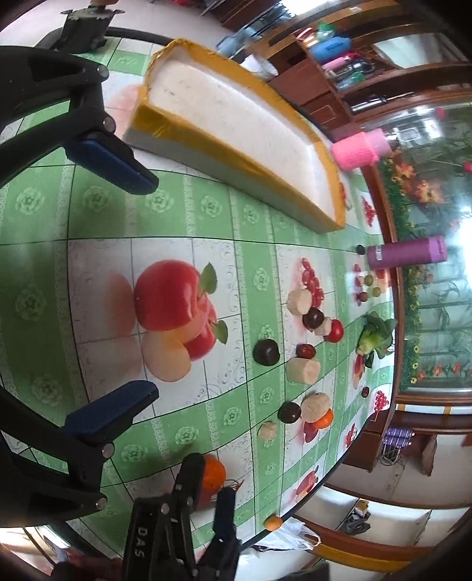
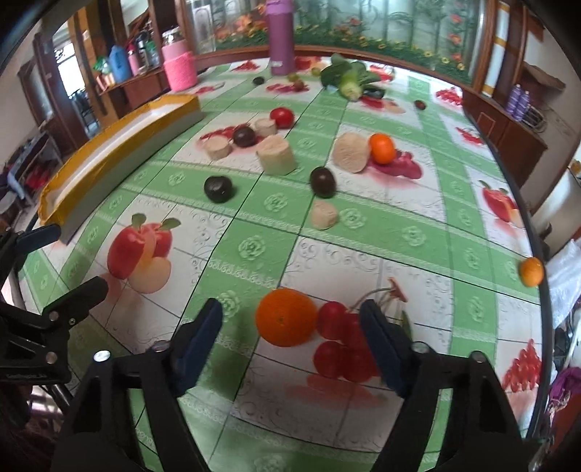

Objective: Organize fruits
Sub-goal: 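Grasp the dark plum with the left tool while the right tool grasps an orange, then carry the dark plum and orange over the white tray with both tools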

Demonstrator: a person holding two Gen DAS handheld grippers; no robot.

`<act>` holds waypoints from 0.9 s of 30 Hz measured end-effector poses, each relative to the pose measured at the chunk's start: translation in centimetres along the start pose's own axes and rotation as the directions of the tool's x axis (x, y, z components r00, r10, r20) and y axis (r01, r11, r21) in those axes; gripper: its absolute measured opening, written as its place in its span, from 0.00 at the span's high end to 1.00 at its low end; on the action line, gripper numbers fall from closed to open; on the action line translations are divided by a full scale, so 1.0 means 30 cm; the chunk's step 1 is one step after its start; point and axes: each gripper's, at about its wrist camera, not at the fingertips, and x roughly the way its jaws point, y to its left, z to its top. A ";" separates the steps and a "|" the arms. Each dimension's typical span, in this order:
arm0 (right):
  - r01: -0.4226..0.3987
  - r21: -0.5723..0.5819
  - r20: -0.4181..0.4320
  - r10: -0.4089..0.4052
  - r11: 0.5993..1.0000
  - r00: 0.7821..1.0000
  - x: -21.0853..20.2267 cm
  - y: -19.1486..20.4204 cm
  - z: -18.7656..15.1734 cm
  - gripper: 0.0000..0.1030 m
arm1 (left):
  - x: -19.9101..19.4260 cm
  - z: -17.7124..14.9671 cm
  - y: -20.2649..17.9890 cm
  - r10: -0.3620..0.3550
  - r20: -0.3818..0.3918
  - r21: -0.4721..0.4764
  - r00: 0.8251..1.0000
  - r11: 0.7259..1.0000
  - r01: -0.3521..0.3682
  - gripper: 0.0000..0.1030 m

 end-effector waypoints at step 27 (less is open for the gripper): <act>0.010 0.027 0.034 -0.011 1.000 0.999 -0.073 -0.125 -0.095 0.66 | 0.287 0.281 -0.165 -0.146 -0.106 -0.029 0.984 0.989 0.143 0.70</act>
